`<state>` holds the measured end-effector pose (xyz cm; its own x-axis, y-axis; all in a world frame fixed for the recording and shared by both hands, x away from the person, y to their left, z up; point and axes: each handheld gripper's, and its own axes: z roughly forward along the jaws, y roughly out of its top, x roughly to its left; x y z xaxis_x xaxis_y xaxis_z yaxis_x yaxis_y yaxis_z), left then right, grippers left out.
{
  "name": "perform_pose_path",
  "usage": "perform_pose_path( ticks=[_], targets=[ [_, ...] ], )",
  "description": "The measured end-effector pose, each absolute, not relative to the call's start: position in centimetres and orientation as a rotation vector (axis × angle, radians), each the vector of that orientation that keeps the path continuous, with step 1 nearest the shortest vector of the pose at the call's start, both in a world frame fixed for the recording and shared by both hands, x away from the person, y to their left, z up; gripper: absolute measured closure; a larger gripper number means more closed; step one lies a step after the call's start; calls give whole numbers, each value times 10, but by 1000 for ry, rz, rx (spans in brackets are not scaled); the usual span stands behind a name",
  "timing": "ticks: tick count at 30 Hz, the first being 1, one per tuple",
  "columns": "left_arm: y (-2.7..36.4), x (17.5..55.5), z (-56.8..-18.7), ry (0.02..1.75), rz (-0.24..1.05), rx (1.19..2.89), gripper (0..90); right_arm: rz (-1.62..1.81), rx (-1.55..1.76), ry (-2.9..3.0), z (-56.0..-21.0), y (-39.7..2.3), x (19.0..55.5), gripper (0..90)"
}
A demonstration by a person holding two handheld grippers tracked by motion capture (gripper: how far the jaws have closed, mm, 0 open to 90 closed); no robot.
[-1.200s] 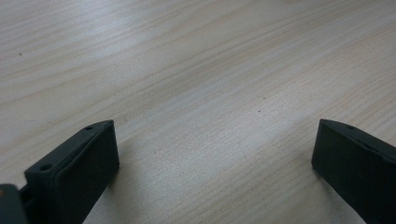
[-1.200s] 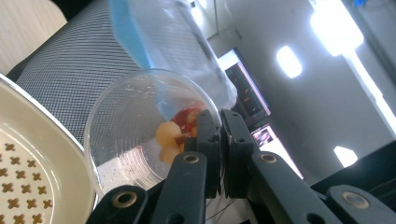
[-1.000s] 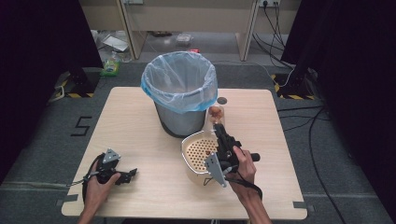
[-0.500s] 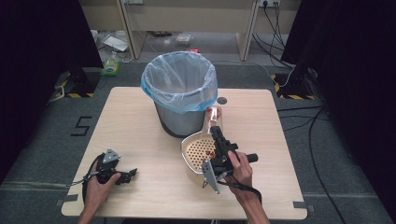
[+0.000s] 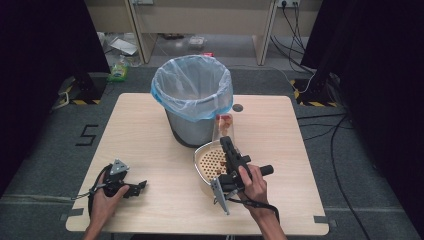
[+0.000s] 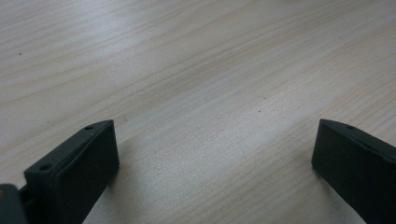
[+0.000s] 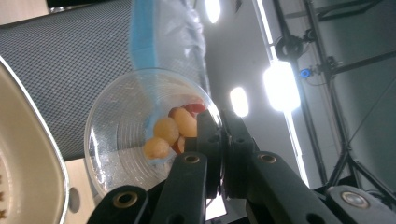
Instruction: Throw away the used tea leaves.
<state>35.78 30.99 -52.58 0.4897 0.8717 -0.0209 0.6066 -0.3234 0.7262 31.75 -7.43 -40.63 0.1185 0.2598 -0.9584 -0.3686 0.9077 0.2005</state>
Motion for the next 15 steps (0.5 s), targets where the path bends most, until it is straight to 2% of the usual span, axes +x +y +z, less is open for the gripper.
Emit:
perform_pose_path(
  ticks=[15],
  targets=[
    [310, 358, -526, 1213, 497, 2053, 0, 393, -156, 1345, -416, -75, 318, 878]
  ],
)
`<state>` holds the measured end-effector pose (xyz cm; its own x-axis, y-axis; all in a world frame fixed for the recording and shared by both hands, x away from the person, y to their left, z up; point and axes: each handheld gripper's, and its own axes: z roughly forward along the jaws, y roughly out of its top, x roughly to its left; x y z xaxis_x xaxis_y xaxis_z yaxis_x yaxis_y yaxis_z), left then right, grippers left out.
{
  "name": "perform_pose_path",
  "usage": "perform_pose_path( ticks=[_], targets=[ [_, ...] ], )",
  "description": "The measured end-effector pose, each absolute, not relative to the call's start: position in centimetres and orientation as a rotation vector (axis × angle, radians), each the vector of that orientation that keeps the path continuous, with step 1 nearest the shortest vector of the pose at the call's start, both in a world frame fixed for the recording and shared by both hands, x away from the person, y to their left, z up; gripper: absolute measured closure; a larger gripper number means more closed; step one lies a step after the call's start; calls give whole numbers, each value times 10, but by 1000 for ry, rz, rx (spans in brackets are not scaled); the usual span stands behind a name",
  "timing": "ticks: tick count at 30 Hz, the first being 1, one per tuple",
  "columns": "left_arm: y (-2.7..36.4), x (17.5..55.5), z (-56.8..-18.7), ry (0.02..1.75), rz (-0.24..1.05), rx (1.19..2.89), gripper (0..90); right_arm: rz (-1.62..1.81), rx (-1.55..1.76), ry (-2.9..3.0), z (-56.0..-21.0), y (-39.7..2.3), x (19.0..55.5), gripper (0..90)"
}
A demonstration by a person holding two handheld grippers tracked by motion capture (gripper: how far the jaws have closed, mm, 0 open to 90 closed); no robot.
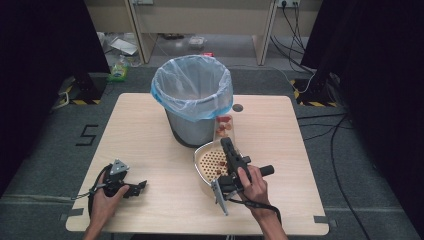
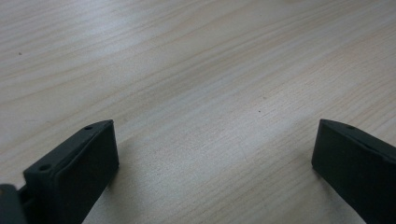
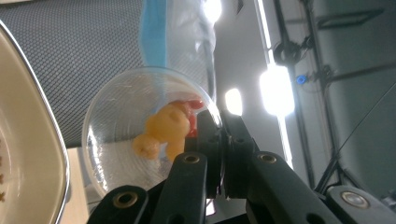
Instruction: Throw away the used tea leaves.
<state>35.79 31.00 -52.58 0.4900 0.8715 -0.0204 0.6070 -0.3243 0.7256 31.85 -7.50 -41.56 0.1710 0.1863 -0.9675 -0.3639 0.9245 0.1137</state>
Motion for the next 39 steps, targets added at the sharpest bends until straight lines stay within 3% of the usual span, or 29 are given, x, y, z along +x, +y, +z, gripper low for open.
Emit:
perform_pose_path(
  ticks=[31, 39],
  targets=[
    [310, 358, -526, 1214, 495, 2052, 0, 415, -159, 1277, -411, -77, 316, 877],
    [310, 359, -526, 1215, 495, 2052, 0, 582, 64, 1362, -393, -91, 329, 877]
  ],
)
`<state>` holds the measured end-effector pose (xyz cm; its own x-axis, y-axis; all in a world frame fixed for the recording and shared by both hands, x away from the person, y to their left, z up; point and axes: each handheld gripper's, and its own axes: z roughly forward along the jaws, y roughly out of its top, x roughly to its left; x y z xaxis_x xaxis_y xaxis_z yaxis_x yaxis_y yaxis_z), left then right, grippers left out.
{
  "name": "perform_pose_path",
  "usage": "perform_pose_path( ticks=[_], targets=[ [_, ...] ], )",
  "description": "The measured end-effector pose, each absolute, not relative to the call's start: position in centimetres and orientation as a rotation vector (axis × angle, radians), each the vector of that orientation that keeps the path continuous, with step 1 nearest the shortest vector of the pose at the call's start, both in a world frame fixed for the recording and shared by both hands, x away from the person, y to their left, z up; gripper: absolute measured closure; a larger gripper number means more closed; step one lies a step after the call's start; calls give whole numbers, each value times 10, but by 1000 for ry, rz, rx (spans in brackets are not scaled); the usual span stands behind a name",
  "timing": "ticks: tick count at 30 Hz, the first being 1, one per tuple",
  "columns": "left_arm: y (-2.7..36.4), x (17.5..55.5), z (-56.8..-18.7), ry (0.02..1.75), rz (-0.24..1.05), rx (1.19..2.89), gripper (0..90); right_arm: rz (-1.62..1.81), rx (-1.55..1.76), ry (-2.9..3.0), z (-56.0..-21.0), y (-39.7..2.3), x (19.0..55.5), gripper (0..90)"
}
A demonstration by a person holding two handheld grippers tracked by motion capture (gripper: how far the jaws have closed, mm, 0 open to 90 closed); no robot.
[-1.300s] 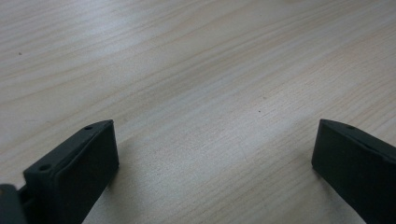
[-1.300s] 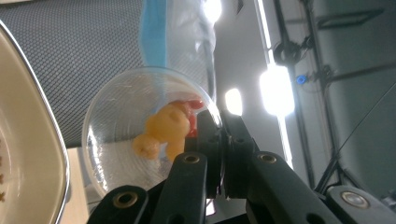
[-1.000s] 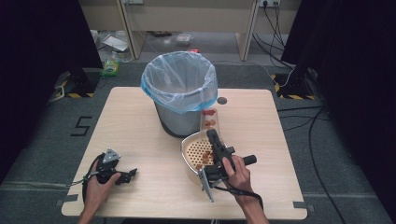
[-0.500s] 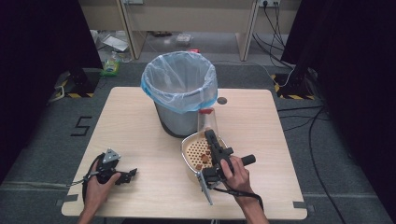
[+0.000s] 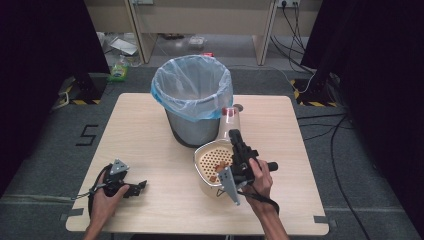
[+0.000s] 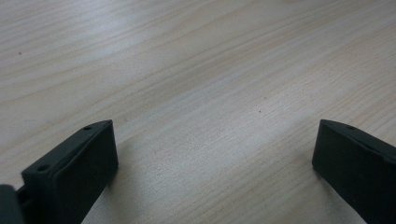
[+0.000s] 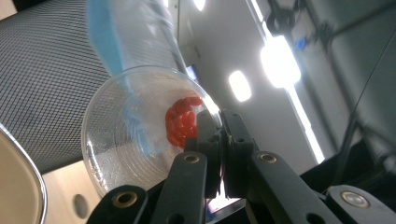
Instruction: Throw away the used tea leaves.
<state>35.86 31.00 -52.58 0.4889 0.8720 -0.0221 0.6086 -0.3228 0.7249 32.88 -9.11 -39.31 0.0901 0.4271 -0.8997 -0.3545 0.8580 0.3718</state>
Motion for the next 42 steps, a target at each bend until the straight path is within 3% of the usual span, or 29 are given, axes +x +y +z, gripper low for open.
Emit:
perform_pose_path(
  ticks=[19, 30, 42],
  targets=[
    [310, 358, -526, 1215, 501, 2054, 0, 899, 556, 1574, -358, -138, 384, 875],
    [310, 358, -526, 1215, 501, 2055, 0, 965, 663, 1570, -320, -155, 407, 875],
    [310, 358, -526, 1215, 501, 2053, 0, 969, 642, 1574, -280, -144, 423, 874]
  ],
)
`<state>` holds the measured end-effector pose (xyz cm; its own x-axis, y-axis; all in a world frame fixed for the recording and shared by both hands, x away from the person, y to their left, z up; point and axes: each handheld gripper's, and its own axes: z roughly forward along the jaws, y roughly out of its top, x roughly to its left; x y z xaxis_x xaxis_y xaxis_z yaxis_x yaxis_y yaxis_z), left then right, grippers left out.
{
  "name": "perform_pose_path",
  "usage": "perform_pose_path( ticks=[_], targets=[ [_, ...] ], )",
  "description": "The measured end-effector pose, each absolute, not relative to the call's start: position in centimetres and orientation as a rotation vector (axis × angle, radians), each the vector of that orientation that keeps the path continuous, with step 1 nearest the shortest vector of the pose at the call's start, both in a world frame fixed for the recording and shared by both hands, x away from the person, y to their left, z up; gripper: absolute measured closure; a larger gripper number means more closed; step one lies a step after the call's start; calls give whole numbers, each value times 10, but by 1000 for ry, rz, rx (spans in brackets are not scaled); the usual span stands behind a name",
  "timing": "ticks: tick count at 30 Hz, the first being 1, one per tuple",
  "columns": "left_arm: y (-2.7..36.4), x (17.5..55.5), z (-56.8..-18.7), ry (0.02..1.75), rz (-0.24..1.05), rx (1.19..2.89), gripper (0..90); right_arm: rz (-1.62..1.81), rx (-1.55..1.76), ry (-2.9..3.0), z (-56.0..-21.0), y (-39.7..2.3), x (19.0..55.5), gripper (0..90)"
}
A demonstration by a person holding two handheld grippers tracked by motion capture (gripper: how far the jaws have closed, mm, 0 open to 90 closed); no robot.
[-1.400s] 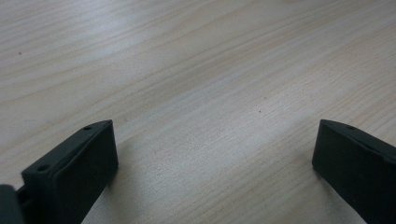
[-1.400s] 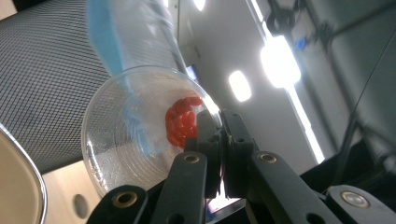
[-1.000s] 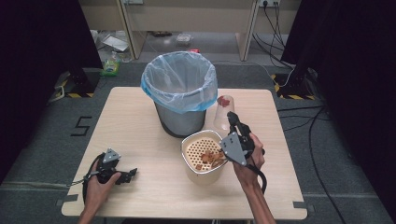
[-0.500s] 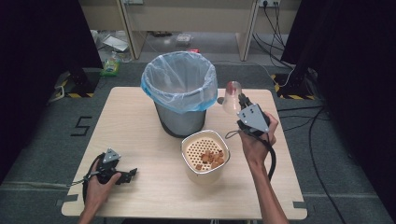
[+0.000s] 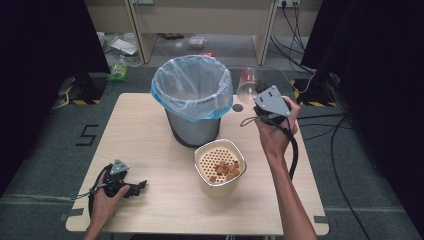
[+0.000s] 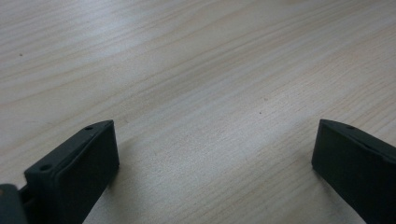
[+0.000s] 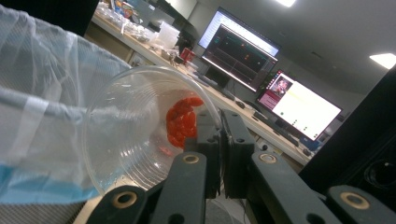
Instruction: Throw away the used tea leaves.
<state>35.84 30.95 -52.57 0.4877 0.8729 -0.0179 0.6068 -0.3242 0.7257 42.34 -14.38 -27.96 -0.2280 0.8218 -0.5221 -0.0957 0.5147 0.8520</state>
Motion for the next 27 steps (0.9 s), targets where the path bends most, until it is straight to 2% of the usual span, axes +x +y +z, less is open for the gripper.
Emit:
perform_pose_path(
  ticks=[16, 27],
  targets=[
    [310, 359, -526, 1217, 495, 2049, 0, 993, 602, 1612, -246, -114, 448, 874],
    [310, 359, -526, 1217, 496, 2050, 0, 1013, 551, 1727, -247, -62, 474, 874]
  ],
)
